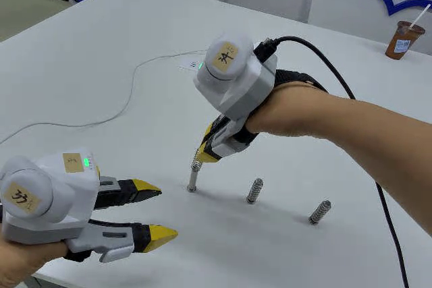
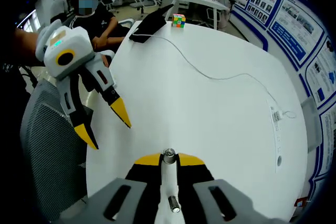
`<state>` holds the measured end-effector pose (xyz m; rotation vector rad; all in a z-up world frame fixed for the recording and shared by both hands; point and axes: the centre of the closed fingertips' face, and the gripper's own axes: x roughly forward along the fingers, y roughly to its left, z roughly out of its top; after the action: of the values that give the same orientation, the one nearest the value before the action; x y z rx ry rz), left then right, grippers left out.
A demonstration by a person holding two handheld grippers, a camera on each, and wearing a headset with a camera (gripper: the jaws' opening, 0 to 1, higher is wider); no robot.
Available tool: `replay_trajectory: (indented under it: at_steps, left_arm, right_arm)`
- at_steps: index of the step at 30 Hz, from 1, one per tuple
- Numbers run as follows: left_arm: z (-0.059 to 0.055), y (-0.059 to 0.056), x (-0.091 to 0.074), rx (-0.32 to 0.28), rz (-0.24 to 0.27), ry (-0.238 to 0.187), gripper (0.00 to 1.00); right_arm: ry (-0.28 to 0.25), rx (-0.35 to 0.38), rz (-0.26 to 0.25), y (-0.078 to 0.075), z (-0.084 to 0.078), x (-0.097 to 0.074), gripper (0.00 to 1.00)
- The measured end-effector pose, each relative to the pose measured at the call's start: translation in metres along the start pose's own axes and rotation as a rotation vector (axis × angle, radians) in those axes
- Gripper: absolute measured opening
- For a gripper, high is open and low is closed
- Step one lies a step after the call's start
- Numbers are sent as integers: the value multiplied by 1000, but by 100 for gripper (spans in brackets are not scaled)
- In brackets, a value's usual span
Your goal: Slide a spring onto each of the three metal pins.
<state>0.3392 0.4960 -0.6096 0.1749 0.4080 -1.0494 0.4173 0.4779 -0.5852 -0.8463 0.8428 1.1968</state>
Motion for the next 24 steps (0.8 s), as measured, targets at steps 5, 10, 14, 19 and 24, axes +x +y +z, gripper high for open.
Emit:
replay_trajectory:
  at_steps: [5,10,14,19,24]
  left_arm:
    - [0,2,-1,-5,8,-1,45]
    - [-1,6,-2,-12,22,-4,48]
    - [0,9,-3,-19,32,-8,51]
    - [0,11,-3,-32,43,-14,56]
    - [0,12,-3,-46,45,-18,60]
  right_arm:
    - [6,0,4,0,0,2,11]
    - [14,3,11,0,-1,6,11]
    - [23,10,17,-1,-2,9,11]
    - [32,18,24,-4,-4,15,12]
    - [41,23,33,-5,-5,22,12]
